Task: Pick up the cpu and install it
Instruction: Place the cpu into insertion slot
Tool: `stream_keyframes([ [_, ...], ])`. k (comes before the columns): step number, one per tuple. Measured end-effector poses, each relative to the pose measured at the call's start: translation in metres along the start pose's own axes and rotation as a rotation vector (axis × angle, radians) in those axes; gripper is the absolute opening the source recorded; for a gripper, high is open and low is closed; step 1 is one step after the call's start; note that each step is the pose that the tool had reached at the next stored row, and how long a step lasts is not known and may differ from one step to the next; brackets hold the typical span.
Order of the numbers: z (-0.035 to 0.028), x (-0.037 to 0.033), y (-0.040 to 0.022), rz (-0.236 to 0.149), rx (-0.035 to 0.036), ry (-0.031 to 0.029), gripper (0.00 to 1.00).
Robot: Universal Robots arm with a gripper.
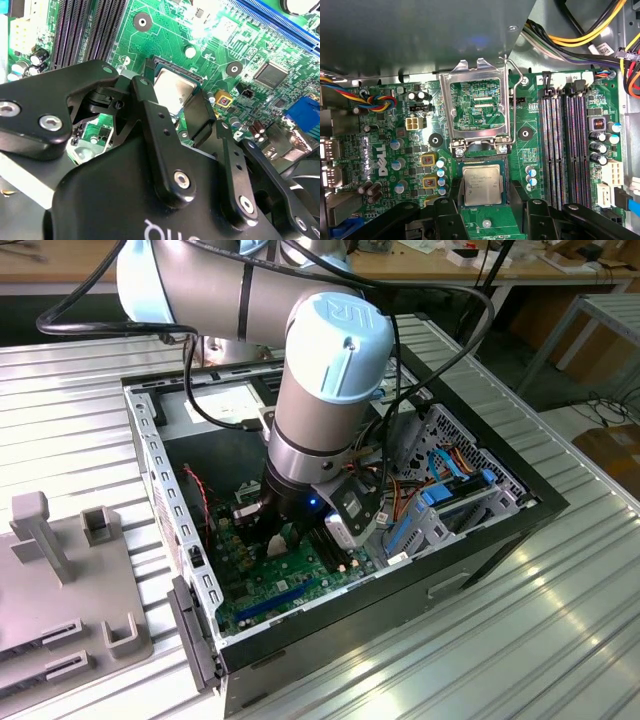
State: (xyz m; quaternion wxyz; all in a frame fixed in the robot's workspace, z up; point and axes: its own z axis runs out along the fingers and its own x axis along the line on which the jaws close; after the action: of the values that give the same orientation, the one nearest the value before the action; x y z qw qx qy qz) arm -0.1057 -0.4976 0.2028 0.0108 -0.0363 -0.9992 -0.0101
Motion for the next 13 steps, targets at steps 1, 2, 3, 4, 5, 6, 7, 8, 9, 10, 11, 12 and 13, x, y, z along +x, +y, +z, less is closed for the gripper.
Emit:
stream_keyframes([
  [1,0.0000,0.0000,0.0000,0.000,0.0000,0.0000,0.52],
  [2,0.0000,0.0000,0.0000,0.000,-0.0001,0.0001,0.52],
  [3,0.0000,0.0000,0.0000,0.000,0.0000,0.0001,0.52],
  [4,0.0000,0.0000,0.0000,0.000,0.0000,0.0000,0.52],
  [5,0.0000,0.0000,0.0000,0.000,0.0000,0.0000,0.52],
  [6,0.0001,0.0000,0.0000,0.000,0.0014,-0.0001,0.52],
  [7,-0.0002,-0.0003,0.0002,-0.024,0.0020,0.0003,0.52],
  [8,-0.0011,-0.0003,0.0002,-0.030,0.0021,0.0003,0.52],
  [9,-0.0030,-0.0003,0.0003,-0.032,0.0023,0.0004,0.52],
  [10,-0.0029,-0.0003,0.0003,-0.033,0.0021,0.0004,0.52],
  [11,-0.0030,-0.0003,0.0003,-0.032,0.0022,0.0004,0.52],
  [12,-0.0031,-0.0003,0.0003,-0.032,0.0023,0.0005,0.52],
  [13,-0.0031,-0.0003,0.0003,-0.032,0.0022,0.0004,0.52],
])
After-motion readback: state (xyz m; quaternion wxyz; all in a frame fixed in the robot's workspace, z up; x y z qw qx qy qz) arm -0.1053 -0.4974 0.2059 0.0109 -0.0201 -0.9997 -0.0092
